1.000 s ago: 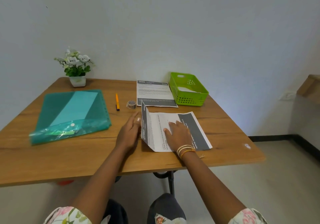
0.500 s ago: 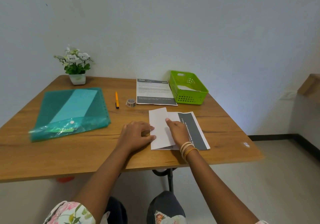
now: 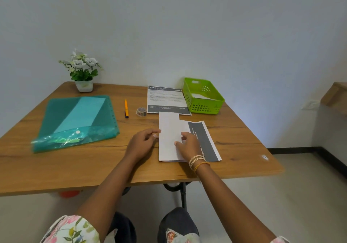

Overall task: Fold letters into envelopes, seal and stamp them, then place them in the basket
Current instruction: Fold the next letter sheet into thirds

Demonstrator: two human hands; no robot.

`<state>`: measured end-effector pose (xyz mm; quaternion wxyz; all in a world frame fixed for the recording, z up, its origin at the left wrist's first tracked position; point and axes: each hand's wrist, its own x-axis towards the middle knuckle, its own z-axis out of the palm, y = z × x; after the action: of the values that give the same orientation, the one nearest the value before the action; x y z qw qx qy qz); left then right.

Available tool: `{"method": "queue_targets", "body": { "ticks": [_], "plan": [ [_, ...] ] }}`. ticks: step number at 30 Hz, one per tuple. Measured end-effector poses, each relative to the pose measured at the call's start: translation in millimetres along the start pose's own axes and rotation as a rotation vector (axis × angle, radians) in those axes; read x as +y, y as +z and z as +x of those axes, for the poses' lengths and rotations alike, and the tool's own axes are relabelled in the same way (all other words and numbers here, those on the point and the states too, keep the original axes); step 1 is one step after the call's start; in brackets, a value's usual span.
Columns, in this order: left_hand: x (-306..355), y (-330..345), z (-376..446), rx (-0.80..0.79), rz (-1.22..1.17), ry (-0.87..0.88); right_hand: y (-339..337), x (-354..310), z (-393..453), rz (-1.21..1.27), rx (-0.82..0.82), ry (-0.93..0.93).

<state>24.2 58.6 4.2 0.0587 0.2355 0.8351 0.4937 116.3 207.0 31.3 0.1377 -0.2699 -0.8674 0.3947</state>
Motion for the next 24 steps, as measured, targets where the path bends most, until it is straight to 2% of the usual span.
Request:
{"method": "queue_targets", "body": {
  "ticks": [3, 9, 12, 15, 17, 20, 24],
  "plan": [
    [-1.8, 0.6, 1.3, 0.011, -0.005, 0.022, 2.0, 0.6, -1.5, -0.217, 0.046, -0.089],
    [-1.4, -1.6, 3.2, 0.012, -0.02, 0.055, 7.7, -11.8, -14.2, -0.162, -0.099, -0.133],
    [1.2, -0.3, 1.5, -0.017, -0.048, 0.075, 14.7, -12.4, -23.4, -0.343, -0.016, -0.143],
    [-1.2, -0.5, -2.1, -0.044, -0.022, 0.079, 13.2, -12.5, -28.1, -0.375, 0.047, -0.151],
    [-2.7, -0.4, -4.3, -0.04, 0.058, 0.087, 9.2, -11.7, -27.8, -0.263, 0.105, -0.129],
    [2.6, 2.9, -5.8, -0.012, 0.267, 0.119, -1.5, -9.7, -23.7, 0.052, 0.192, -0.033],
    [10.8, 9.8, -4.2, 0.054, 0.301, 0.118, -18.0, -0.6, -13.4, 0.369, 0.181, 0.201]
  ]
}}
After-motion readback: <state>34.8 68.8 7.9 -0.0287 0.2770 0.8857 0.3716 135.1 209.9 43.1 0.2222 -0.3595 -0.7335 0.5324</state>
